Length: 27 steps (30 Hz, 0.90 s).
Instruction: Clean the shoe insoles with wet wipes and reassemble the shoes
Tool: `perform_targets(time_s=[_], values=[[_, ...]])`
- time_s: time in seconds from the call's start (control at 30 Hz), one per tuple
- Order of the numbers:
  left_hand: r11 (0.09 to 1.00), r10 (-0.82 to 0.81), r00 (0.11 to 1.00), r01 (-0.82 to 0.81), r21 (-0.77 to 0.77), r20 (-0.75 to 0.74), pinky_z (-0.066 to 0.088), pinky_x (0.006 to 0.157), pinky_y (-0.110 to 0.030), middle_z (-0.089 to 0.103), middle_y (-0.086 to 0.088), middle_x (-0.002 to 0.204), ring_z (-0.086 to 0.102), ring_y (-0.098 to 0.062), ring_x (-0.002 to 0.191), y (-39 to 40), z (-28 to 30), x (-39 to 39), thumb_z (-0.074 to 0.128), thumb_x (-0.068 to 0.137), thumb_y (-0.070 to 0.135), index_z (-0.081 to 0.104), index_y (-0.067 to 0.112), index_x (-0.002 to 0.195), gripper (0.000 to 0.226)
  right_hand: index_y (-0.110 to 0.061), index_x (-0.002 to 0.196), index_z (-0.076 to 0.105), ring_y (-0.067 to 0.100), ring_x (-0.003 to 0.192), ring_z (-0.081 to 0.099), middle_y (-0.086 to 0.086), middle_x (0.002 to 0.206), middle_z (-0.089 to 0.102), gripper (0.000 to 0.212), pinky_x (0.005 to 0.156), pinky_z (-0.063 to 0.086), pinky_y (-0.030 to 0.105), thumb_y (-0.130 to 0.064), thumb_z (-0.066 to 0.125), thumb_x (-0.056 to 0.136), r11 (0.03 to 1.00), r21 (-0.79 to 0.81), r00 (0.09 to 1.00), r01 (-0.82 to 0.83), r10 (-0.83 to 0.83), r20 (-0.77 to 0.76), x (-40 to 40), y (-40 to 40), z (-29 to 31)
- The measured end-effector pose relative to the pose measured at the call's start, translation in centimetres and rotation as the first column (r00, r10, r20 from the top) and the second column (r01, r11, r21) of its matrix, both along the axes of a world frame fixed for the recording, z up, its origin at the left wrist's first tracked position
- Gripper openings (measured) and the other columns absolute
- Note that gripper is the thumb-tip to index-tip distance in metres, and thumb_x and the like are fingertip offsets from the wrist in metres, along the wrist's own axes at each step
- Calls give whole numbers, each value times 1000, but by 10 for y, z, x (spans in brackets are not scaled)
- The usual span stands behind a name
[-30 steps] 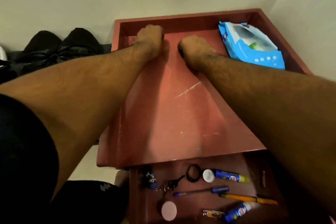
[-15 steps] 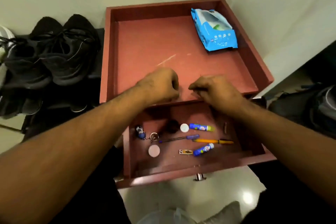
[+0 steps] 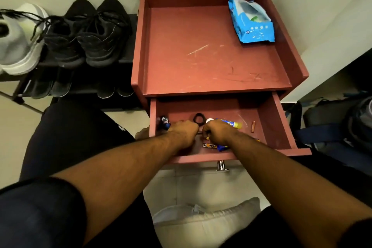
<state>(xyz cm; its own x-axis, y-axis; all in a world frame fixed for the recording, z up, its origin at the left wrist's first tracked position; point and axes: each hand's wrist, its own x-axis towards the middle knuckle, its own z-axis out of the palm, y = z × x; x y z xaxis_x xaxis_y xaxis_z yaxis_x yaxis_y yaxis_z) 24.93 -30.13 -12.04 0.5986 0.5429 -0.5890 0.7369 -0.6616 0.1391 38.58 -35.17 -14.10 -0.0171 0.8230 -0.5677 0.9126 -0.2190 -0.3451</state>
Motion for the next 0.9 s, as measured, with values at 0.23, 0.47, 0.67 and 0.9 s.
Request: perform_targets(time_s=[0.23,0.47,0.67,0.9], values=[[975,-207,977,202,-97,-48,45,76,-34,54,-5,98,59,-28,96,0,46,8,58,96,20,62,11,117,24,-16,82,71,16,78,60,-1,82,68,18,69,42,23,-1,60,82,968,151,970,202,-176,-166,7,-19,26],[899,-356,933,360,-249,61,52,76,-33,67,1,106,62,-20,92,-6,94,-13,70,85,40,63,25,127,46,-34,74,73,-3,73,63,-19,74,71,23,68,46,13,-13,82,75,950,-8,875,311,-290,-388,25,-94,85],[928,-353,926,365,-73,137,51,81,-32,64,6,120,60,-20,107,-12,79,-15,68,78,38,60,35,128,51,-21,87,76,13,90,63,-6,91,73,9,82,50,30,-17,76,78,969,185,985,165,-150,-90,18,-81,80],[856,-282,948,179,485,150,38,95,-41,40,-4,138,44,-26,121,6,85,-7,56,94,27,48,28,136,43,-4,79,68,36,82,59,14,77,62,11,99,42,43,-12,74,77,808,587,963,54,-197,183,23,-35,70]])
